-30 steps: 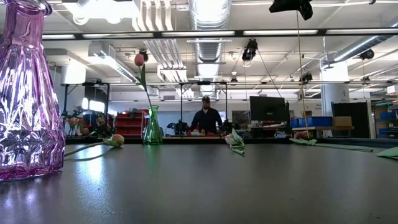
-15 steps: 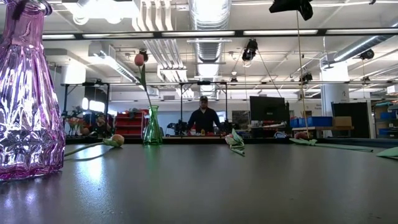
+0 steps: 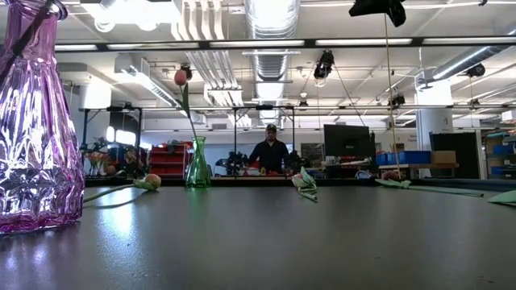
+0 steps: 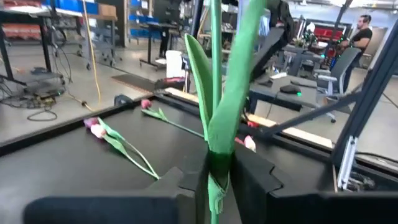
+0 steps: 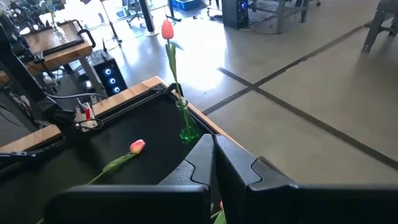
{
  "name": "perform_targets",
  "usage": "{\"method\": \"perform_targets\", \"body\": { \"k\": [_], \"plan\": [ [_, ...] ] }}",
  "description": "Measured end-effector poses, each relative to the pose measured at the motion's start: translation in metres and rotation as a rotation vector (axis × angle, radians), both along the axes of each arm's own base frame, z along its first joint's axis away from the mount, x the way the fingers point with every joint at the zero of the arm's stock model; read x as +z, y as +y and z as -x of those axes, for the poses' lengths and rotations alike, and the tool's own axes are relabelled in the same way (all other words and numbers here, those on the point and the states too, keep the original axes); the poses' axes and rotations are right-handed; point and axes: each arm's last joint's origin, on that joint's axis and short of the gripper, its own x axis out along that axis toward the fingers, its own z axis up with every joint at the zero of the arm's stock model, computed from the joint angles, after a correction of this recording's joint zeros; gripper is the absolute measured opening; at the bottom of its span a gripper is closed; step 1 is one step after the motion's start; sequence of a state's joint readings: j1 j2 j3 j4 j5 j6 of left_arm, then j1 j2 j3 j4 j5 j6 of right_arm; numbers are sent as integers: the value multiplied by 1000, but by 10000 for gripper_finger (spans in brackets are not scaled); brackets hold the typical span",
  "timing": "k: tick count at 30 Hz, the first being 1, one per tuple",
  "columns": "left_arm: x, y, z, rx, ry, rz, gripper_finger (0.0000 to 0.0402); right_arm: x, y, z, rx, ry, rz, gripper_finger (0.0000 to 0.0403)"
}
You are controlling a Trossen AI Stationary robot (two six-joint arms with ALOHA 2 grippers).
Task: Sort flowers into vase by color
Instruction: Put the left red tulip into the purple vase
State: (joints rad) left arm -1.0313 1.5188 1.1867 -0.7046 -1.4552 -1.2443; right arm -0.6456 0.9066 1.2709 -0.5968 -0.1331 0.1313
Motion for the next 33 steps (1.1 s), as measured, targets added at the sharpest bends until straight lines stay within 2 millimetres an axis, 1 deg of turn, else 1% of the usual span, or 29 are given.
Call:
{"method": "perform_targets", "body": {
  "k": [8,12,14,18,22,27,30,33],
  "plan": [
    [-15,3,2,-17,34,23,104,0,0,0,2,0,1,9],
    [-18,2,2,-49,82,62,116,0,0,0,3,2,6,9],
    [-16,0,2,-66,103,80,118,0,0,0,6,5,12,9],
    [-3,-4,0,-100,136,136,118,0,0,0,9,5,12,9],
    [22,-5,0,-123,170,192,118,0,0,0,15,11,26,9],
    [53,-1,3,-107,175,258,118,1,0,0,51,40,83,9],
    [65,3,6,-98,186,290,118,1,2,-1,97,41,95,9],
    [73,7,9,-93,233,370,118,1,3,-1,134,24,71,9]
  ]
}}
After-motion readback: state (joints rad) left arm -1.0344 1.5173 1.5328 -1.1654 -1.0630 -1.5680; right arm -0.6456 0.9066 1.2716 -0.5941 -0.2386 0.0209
